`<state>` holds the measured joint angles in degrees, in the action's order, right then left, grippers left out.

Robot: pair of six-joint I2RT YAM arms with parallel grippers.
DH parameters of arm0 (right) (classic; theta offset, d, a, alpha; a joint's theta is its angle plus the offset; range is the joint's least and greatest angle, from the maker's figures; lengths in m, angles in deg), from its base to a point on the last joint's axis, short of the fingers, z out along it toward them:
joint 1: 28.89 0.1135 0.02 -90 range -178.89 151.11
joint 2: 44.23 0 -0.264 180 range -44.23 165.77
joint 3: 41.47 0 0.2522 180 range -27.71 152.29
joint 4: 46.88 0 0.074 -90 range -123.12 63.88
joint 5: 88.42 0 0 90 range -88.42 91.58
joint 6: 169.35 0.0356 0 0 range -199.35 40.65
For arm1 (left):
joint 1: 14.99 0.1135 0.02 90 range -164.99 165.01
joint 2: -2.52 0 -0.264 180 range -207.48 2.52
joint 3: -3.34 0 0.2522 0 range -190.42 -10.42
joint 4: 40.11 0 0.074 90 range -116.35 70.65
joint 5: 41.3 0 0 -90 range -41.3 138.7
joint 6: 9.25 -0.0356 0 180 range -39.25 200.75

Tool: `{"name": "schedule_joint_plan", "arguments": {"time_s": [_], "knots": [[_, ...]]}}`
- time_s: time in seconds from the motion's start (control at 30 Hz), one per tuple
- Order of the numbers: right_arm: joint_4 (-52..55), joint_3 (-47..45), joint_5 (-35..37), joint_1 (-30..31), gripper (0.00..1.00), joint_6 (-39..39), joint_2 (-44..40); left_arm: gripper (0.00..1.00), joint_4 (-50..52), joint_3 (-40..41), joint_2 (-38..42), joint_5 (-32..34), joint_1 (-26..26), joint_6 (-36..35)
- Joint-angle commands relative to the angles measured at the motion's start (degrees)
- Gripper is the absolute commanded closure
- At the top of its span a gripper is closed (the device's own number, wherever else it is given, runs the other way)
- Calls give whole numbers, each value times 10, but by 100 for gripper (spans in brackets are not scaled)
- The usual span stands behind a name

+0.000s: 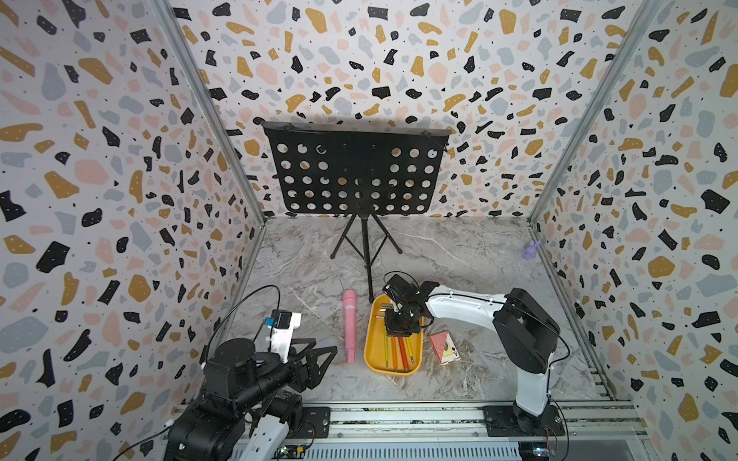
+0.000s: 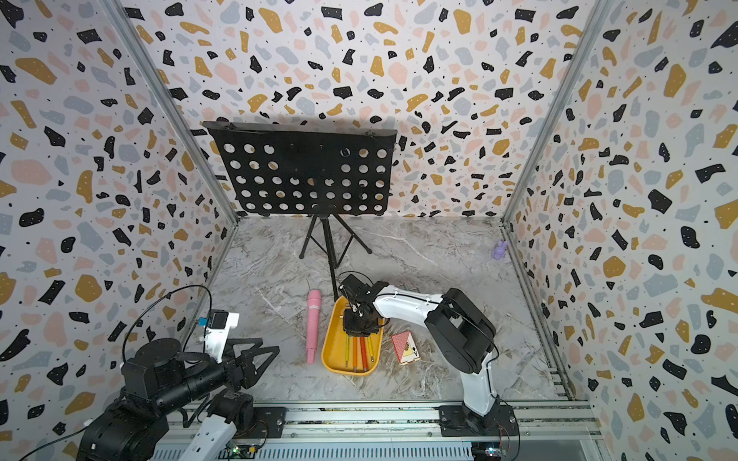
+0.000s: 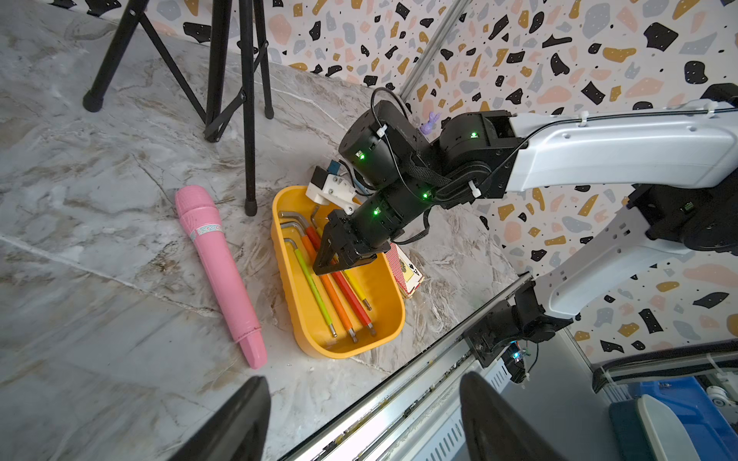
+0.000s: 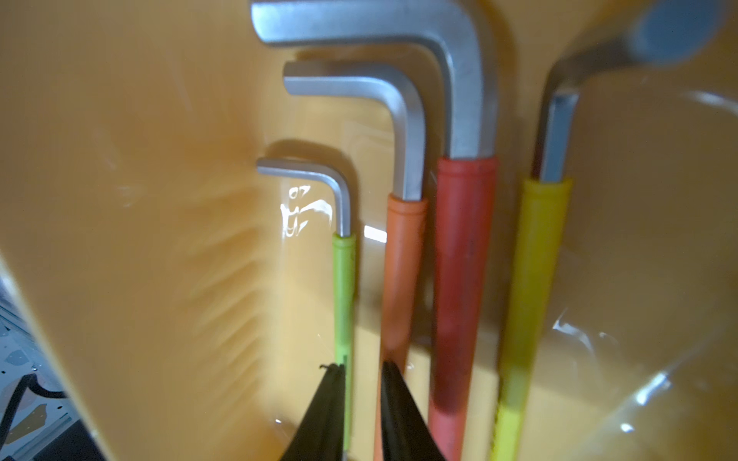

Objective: Put the hex key on the desktop into the storage box
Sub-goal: Place the Allen key in the storage box, then pick up the Allen key from the center of the board.

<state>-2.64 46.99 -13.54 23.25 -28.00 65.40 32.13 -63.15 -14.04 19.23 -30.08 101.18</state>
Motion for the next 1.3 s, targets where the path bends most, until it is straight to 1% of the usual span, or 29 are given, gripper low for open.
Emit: {"name": "schedule_joint_plan", "arguments": {"time_s": [0.0,0.23,0.43,0.57,0.73,0.9,1.07,1.27], "knots": [[38,27,33,1,77,-26,-42,22,-14,8,2,1,4,2],[73,42,96,1,77,-71,-93,22,-15,8,1,0,4,2],[107,51,175,0,77,-123,-133,22,-14,8,2,1,4,2],[121,43,210,-13,77,-155,-158,22,-13,8,2,1,4,1],[128,22,221,-52,76,-192,-188,22,-15,8,2,2,3,1],[139,-5,207,-116,76,-219,-202,22,-14,8,2,1,3,2],[148,-25,195,-166,77,-233,-189,22,-14,8,2,2,4,2],[158,-30,192,-196,78,-234,-151,22,-14,7,1,2,4,2]]}}
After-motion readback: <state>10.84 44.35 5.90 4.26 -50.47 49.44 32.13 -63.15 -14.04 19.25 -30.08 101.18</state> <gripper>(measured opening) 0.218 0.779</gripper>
